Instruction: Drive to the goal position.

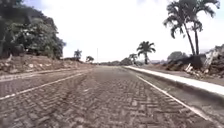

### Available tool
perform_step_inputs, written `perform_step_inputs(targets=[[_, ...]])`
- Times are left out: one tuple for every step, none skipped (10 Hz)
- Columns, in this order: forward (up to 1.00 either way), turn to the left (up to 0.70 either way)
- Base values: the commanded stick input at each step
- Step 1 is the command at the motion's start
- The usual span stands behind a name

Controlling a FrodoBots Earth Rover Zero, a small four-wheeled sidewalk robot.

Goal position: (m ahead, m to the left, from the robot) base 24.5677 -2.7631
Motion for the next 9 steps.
perform_step_inputs(targets=[[1.00, 0.00], [1.00, 0.00], [1.00, 0.00], [1.00, 0.00], [1.00, 0.00], [1.00, 0.00], [1.00, 0.00], [1.00, 0.00], [1.00, 0.00]])
